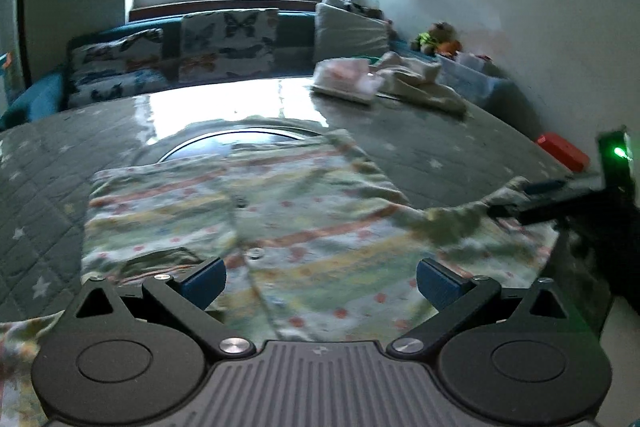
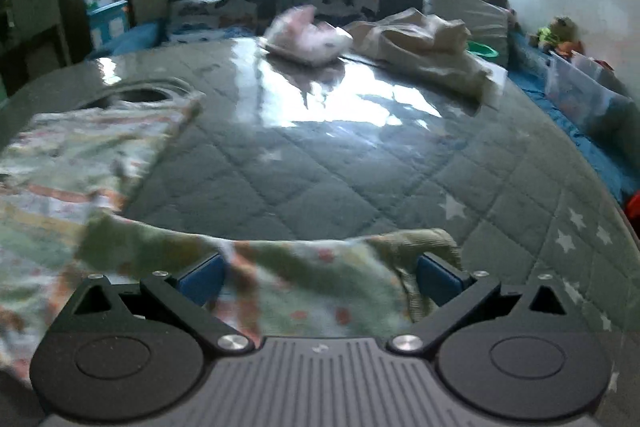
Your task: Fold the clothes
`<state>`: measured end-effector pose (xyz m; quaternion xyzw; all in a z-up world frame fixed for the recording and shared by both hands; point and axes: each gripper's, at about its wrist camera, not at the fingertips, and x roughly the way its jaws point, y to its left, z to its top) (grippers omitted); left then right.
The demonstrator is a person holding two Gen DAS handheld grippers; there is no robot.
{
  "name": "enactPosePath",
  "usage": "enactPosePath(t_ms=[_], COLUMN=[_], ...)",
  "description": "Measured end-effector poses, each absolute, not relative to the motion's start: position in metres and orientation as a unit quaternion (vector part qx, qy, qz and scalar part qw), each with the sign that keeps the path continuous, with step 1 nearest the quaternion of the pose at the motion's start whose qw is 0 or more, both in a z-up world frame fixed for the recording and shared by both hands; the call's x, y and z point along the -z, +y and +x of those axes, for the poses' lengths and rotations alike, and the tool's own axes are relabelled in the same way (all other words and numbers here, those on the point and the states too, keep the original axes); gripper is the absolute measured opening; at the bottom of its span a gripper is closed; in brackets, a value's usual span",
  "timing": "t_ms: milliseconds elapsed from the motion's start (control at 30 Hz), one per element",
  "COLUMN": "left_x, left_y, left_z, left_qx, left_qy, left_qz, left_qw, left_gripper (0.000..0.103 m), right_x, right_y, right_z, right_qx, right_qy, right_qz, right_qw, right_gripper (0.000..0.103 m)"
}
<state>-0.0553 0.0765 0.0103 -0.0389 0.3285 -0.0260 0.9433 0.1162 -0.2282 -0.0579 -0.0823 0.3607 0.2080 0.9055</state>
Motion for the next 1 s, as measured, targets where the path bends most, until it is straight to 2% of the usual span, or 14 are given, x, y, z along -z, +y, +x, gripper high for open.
enactPosePath(t_ms=[600, 1000], left_x=[0.016, 0.021], left_y=[0.04, 0.026], left_z=[-0.026, -0.019], left_qx=[0.042, 0.042], left_qy=[0.4, 0.416], left_qz=[-0.078, -0.07], left_qw=[0.912, 0.906], left_gripper=[0.103, 0.103], right_x=[0.063, 0.051], right_y=[-0.234, -0.253], right_z=[0.111, 0.1], right_qx=[-0.209, -0.2], right_qy=[0.334, 0.338], right_qz=[-0.074, -0.051], right_qw=[0.916, 0.918], right_gripper=[0.103, 0.103])
